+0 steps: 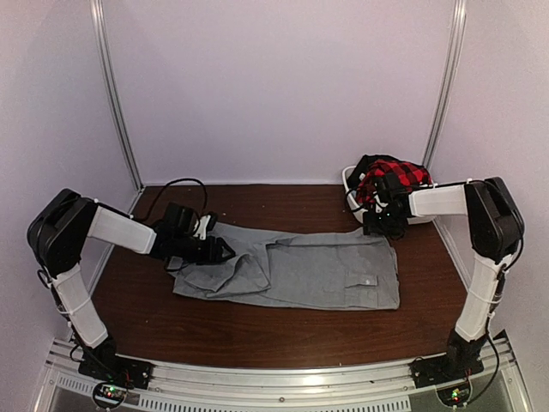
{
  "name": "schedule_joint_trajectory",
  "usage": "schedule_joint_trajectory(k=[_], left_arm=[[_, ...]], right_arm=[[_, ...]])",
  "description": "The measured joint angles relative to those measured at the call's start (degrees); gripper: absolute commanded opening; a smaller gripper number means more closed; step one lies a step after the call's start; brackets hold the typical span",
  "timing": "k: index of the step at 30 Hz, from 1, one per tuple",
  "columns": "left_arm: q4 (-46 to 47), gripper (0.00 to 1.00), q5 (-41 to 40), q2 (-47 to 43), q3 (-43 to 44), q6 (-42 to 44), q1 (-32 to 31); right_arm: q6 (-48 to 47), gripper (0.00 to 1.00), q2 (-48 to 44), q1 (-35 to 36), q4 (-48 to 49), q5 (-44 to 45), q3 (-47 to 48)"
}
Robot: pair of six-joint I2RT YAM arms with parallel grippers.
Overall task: Fold and stack the long sleeve shirts
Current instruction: Fold the 1/3-folded shirt at the center of the board.
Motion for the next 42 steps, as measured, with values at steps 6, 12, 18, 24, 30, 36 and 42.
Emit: schedule_joint_trajectory(k=[6,12,18,24,30,36,42], left_arm=[[3.76,0.61,-0.79,0.00,-3.58,-0.02,-0.33],[6.49,0.61,-1.11,-0.13,-5.07,-0.09,-0.35],[6.71,0.60,-1.60,-0.22,-5.20,-0.17,-0.42],[6.47,0.60,-2.12,-0.42,-5.20,-0.20,-0.46],[5.22,0.60,-2.60,-0.96,-5.20,-0.17,-0.46],[4.20,0.60,-2.86,-1.07,-4.74,-0.15,-0.48],[2.75,0.60,-3.37,-1.40,-4.35,-0.04,-0.48]], right_arm=[[-2.36,0.67,3.72,-1.73,1.29,-2.16,1.62],[-3.63,0.52,4.79,-2.93,2.51,-4.57,0.76],[-5.46,0.28,2.91,-2.97,7.48,-6.64,-4.00],[-7.50,0.20,-1.51,-2.97,11.17,-8.22,-10.71],[-7.56,0.20,-9.97,-2.97,16.74,-8.39,-20.11],[-6.58,0.19,-18.08,-2.97,21.73,-10.34,-28.00],[-3.72,0.20,-22.60,-2.86,25.31,-13.49,-35.08]])
